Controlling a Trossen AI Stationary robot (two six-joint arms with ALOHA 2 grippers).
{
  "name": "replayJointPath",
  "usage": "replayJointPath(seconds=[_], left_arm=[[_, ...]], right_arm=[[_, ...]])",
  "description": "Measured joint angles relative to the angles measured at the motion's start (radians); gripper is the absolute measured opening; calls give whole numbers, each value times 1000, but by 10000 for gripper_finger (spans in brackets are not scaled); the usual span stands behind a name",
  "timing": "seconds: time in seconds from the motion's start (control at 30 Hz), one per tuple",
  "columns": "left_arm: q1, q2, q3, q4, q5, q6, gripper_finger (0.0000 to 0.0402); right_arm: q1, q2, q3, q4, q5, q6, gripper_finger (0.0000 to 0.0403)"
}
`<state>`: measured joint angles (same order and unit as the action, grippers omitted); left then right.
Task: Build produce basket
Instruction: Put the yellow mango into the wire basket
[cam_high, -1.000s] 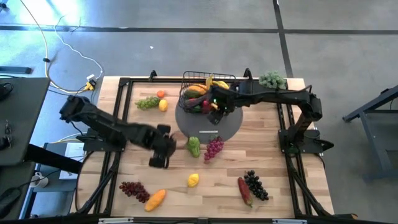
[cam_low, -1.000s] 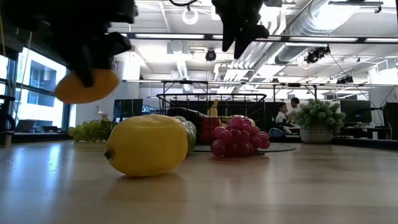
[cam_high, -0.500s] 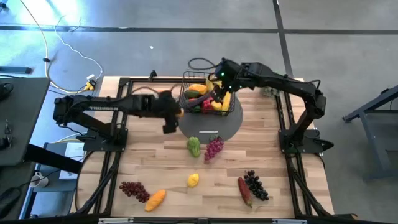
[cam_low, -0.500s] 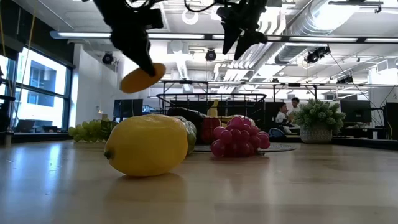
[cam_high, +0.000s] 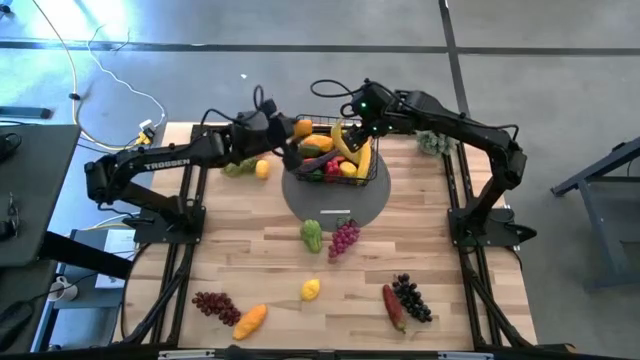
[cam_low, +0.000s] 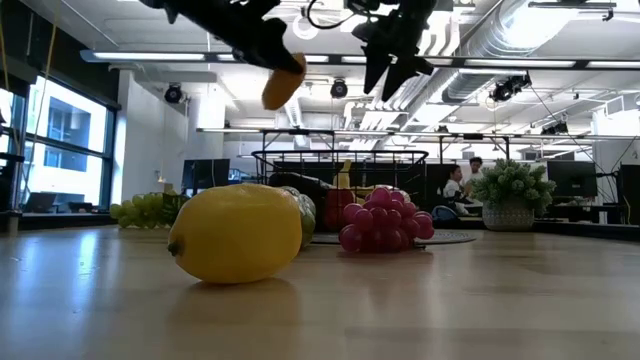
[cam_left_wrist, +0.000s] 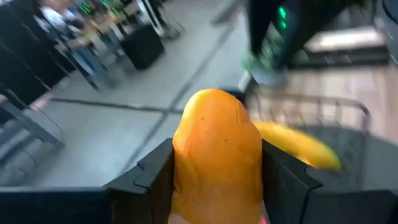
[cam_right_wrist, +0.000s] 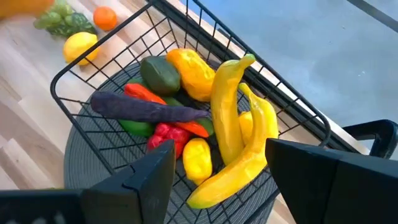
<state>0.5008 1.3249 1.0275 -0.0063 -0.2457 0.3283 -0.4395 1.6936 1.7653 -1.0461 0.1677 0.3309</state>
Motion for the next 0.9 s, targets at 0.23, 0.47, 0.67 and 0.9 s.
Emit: replayJointPath(seconds=[0.23,0.47,0.67,0.9], left_arm=[[67,56,0,149,96,16,171],[110,154,0,195,170,16,176],[140,255,0,197,190,43,180],[143,363,0,293,190,85,182]], right_arm=[[-6,0,0,19,0,-25,231],[-6,0,0,20,1,-26,231],[-6,1,0,20,2,-18,231],[-6,1,0,20,4,-15,231]])
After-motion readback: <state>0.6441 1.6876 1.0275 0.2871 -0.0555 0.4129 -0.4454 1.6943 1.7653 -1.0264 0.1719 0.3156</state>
